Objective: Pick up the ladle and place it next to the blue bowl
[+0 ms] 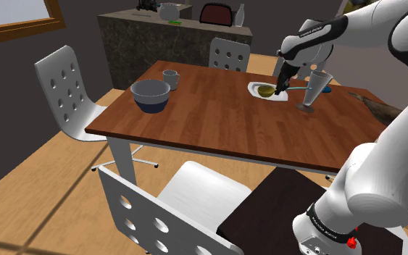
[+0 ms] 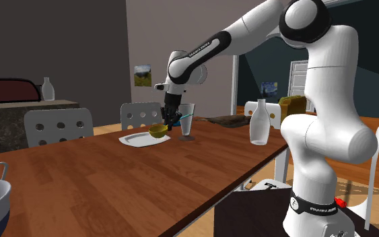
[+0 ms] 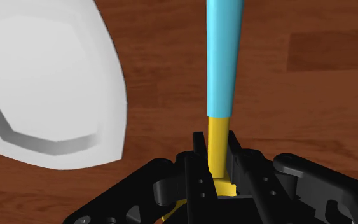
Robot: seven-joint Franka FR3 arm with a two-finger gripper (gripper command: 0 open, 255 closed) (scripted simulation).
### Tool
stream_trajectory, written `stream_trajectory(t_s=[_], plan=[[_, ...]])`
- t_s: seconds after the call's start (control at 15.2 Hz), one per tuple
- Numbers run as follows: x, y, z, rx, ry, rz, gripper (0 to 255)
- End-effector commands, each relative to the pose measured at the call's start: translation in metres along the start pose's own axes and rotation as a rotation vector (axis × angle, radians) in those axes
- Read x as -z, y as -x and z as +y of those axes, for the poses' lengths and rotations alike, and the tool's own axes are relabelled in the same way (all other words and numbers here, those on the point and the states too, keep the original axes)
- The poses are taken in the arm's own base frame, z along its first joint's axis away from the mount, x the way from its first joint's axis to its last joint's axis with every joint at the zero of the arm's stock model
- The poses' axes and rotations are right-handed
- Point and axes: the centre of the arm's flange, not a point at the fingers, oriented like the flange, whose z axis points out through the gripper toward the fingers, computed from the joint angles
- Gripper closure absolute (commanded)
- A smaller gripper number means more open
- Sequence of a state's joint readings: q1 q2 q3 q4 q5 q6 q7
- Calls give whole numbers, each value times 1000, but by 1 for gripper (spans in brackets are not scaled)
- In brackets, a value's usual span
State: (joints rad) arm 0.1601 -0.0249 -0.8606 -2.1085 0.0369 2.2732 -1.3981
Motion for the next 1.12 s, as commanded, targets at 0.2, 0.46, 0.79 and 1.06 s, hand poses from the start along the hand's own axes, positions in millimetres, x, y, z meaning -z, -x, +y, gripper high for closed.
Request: stream_trajectory(t_s=[0.2,0.46,0.79,1.06], plan=[[26,-2,4,0,0,0,255],[47,-4,8,0,0,0,255],[63,-18,11,0,0,0,255],[59,-71,10,0,0,0,255]])
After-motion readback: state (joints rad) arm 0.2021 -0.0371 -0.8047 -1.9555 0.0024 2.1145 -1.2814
